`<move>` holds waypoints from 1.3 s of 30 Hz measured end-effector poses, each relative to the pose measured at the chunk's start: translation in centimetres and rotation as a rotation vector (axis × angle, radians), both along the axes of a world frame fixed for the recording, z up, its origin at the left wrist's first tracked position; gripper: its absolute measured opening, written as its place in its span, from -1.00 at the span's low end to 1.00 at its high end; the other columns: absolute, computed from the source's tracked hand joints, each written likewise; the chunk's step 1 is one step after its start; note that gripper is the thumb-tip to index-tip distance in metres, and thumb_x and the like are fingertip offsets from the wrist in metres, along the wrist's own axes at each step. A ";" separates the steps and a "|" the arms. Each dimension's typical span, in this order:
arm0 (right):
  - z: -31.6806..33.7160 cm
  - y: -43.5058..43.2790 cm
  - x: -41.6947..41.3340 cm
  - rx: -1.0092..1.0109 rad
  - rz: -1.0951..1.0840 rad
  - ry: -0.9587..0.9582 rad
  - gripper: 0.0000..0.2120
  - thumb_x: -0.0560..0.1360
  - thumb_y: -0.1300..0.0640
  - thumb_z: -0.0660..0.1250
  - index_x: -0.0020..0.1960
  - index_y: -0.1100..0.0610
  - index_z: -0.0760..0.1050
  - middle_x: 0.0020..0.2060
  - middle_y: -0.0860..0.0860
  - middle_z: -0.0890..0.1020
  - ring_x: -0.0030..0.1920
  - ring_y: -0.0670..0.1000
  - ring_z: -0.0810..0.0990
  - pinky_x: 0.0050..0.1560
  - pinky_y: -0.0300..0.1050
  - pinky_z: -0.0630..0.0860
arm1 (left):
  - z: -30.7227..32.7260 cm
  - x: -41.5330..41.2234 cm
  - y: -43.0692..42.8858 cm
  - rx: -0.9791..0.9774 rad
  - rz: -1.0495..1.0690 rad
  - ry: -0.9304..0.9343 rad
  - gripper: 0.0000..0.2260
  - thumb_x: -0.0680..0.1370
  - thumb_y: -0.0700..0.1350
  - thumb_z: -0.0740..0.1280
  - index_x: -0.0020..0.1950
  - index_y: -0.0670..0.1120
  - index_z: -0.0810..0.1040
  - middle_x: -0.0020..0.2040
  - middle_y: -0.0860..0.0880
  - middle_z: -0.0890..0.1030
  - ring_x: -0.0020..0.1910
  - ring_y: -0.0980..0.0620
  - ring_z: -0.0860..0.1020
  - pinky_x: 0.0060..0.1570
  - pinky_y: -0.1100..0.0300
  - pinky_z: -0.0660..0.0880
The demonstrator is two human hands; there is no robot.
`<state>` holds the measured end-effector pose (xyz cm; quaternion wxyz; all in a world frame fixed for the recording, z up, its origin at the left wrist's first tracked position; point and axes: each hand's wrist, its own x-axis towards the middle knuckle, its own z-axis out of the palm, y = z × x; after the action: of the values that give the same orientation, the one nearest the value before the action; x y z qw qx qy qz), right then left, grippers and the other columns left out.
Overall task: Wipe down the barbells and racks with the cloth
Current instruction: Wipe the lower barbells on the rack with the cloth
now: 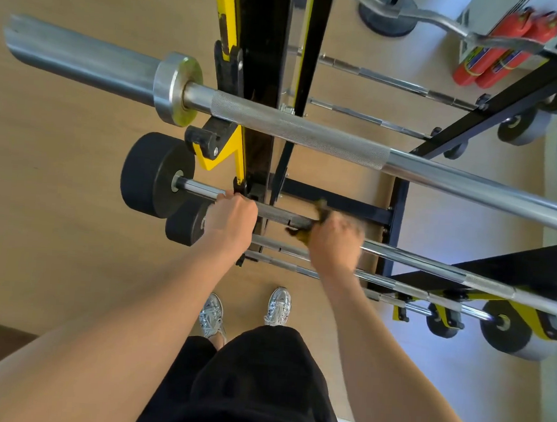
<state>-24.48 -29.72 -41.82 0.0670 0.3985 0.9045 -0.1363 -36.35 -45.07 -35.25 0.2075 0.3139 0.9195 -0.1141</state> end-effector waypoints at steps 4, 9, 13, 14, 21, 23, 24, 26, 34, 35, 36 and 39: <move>-2.2 -5.4 -1.4 0.169 0.493 0.035 -0.45 0.60 0.04 0.32 0.50 0.24 0.28 0.31 0.19 0.51 0.32 0.25 0.46 0.49 0.24 0.30 | -0.6 0.6 0.4 0.055 -0.042 -0.017 -0.55 0.62 -0.23 0.42 0.49 -0.19 0.41 0.32 -0.24 0.56 0.25 -0.16 0.60 0.16 0.00 0.63; -1.4 -1.3 -3.8 0.203 0.726 -0.173 -0.57 0.67 0.00 0.30 0.42 0.17 0.28 0.10 0.16 0.62 0.03 0.18 0.63 0.04 0.09 0.60 | -1.6 1.0 0.3 -0.082 -0.093 -0.106 -0.07 0.56 -0.23 0.50 0.73 -0.09 -0.06 0.62 -0.39 0.16 0.60 -0.34 0.24 0.40 -0.16 0.46; -0.2 0.7 -7.1 -0.141 0.600 -0.237 -0.30 0.60 -0.48 -0.05 0.09 0.10 0.52 -0.21 0.00 0.62 -0.23 0.02 0.62 -0.15 0.00 0.58 | -2.0 0.9 0.3 -0.087 -0.067 -0.141 0.01 0.53 -0.18 0.53 0.71 -0.18 -0.16 0.64 -0.38 0.10 0.63 -0.34 0.15 0.52 -0.20 0.32; -0.1 0.9 -7.6 -0.209 0.577 -0.243 -0.29 0.61 -0.48 -0.11 0.17 0.06 0.53 -0.23 0.01 0.60 -0.23 0.01 0.62 -0.13 0.00 0.61 | -2.1 0.8 0.3 -0.093 -0.052 -0.147 0.02 0.53 -0.17 0.53 0.70 -0.22 -0.18 0.65 -0.37 0.08 0.64 -0.33 0.13 0.55 -0.21 0.27; -1.0 3.2 -1.0 -0.148 0.665 -0.011 -0.55 0.68 -0.02 0.27 0.52 0.01 0.27 0.13 0.00 0.60 0.01 0.07 0.61 -0.04 -0.02 0.58 | -1.8 1.0 0.5 -0.120 -0.018 -0.193 0.02 0.54 -0.23 0.51 0.68 -0.28 -0.23 0.67 -0.37 -0.05 0.67 -0.34 0.00 0.61 -0.19 0.12; -2.2 3.2 1.6 0.125 0.793 -0.049 -0.28 0.57 0.13 0.42 0.62 0.10 0.15 0.24 0.08 0.55 0.10 0.14 0.58 0.12 0.08 0.55 | -1.8 1.3 0.7 -0.146 -0.014 -0.178 0.04 0.53 -0.20 0.53 0.67 -0.30 -0.23 0.67 -0.38 -0.03 0.67 -0.35 0.01 0.61 -0.19 0.14; -2.0 2.8 1.6 0.203 0.764 -0.071 -0.30 0.57 0.13 0.42 0.60 0.16 0.17 0.21 0.12 0.57 0.09 0.17 0.60 0.15 0.10 0.54 | -1.9 1.4 0.8 -0.165 -0.016 -0.156 0.05 0.52 -0.17 0.55 0.67 -0.31 -0.21 0.67 -0.38 0.01 0.66 -0.35 0.05 0.61 -0.19 0.16; -1.8 2.6 0.0 0.242 0.759 -0.153 -0.51 0.65 0.06 0.32 0.49 0.18 0.27 0.09 0.12 0.64 0.01 0.17 0.65 0.10 0.08 0.57 | -2.0 1.8 1.1 -0.185 -0.021 -0.104 0.03 0.52 -0.13 0.55 0.67 -0.32 -0.15 0.65 -0.38 0.10 0.64 -0.34 0.12 0.59 -0.19 0.21; -1.0 4.0 -3.9 -0.280 0.382 -0.187 -0.37 0.65 -0.40 -0.16 -0.04 0.03 0.49 -0.27 0.00 0.59 -0.25 0.01 0.61 -0.16 0.00 0.59 | -1.8 2.7 2.0 -0.130 -0.121 -0.110 -0.07 0.55 -0.14 0.51 0.68 -0.31 -0.05 0.63 -0.34 0.18 0.63 -0.27 0.19 0.57 -0.10 0.30; -1.0 3.9 -4.3 -0.317 0.314 -0.182 -0.38 0.66 -0.39 -0.16 -0.02 0.01 0.50 -0.26 0.01 0.60 -0.24 0.03 0.61 -0.17 -0.01 0.55 | -1.6 2.6 2.1 -0.141 -0.120 -0.118 -0.07 0.54 -0.13 0.52 0.68 -0.32 -0.04 0.62 -0.34 0.19 0.62 -0.27 0.20 0.57 -0.10 0.30; -1.1 3.9 -4.7 -0.351 0.254 -0.192 -0.39 0.66 -0.38 -0.16 -0.01 0.01 0.50 -0.25 0.01 0.61 -0.22 0.03 0.60 -0.17 -0.01 0.51 | -1.4 2.5 2.3 -0.151 -0.116 -0.131 -0.07 0.54 -0.12 0.52 0.67 -0.32 -0.03 0.60 -0.34 0.21 0.61 -0.27 0.22 0.56 -0.09 0.32; -1.2 4.1 -5.3 -0.425 0.124 -0.201 -0.45 0.69 -0.32 -0.07 -0.01 0.03 0.52 -0.21 0.02 0.62 -0.20 0.04 0.61 -0.07 0.06 0.57 | -1.1 2.4 3.0 -0.175 -0.107 -0.142 -0.09 0.52 -0.09 0.54 0.65 -0.33 0.05 0.54 -0.32 0.29 0.55 -0.25 0.29 0.50 -0.07 0.39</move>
<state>-29.75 -25.65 -43.00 0.2472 0.3307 0.8671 -0.2787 -33.92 -42.09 -36.32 0.2920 0.3504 0.8711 -0.1822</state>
